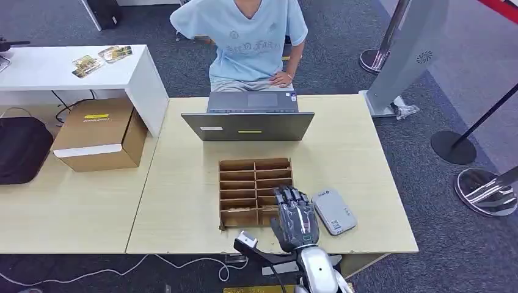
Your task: Pass the card to the sensor for recognition and then transmit it.
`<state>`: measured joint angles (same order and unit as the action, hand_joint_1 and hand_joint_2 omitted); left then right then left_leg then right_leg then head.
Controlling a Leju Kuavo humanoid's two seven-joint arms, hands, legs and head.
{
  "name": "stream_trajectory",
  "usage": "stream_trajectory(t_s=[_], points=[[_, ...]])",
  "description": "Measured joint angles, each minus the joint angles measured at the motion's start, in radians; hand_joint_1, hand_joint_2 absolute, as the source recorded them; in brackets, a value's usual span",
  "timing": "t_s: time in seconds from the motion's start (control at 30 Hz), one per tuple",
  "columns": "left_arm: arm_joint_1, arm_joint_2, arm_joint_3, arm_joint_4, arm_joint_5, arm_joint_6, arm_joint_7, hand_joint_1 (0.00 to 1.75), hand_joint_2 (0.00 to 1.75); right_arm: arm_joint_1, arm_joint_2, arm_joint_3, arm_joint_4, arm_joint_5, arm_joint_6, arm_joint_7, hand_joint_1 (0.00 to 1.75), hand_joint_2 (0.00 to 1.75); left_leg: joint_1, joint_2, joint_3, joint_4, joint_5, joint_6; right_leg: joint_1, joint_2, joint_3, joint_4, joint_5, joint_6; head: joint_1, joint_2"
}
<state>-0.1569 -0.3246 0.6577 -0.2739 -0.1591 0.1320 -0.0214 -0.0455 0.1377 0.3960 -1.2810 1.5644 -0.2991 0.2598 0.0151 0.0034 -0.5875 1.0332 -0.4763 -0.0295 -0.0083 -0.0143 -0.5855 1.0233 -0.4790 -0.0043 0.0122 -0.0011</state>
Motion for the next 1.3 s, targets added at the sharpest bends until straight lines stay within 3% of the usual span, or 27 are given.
stream_trajectory(t_s=[0.8, 0.93, 1.3], points=[[0.000, 0.000, -0.023, 0.000, 0.021, 0.000, 0.002, 0.00, 0.00, 0.013, 0.000, -0.007, -0.012, 0.003, 0.001, 0.003, 0.59, 1.75, 0.000, 0.000, 0.000, 0.000, 0.000, 0.000, 0.000, 0.000, 0.000, 0.000, 0.000, 0.000, 0.000, 0.000], [0.001, 0.000, -0.023, 0.000, 0.036, 0.000, 0.002, 0.00, 0.00, 0.013, 0.000, -0.008, -0.013, 0.006, 0.003, 0.000, 0.47, 1.75, 0.000, 0.000, 0.000, 0.000, 0.000, 0.000, 0.000, 0.000, 0.000, 0.000, 0.000, 0.000, 0.000, 0.000], [0.003, 0.000, -0.023, 0.000, 0.080, 0.003, -0.002, 0.00, 0.00, 0.011, 0.000, -0.009, -0.010, 0.007, 0.000, -0.010, 0.52, 1.75, 0.000, 0.000, 0.000, 0.000, 0.000, 0.000, 0.000, 0.000, 0.000, 0.000, 0.000, 0.000, 0.000, 0.000]])
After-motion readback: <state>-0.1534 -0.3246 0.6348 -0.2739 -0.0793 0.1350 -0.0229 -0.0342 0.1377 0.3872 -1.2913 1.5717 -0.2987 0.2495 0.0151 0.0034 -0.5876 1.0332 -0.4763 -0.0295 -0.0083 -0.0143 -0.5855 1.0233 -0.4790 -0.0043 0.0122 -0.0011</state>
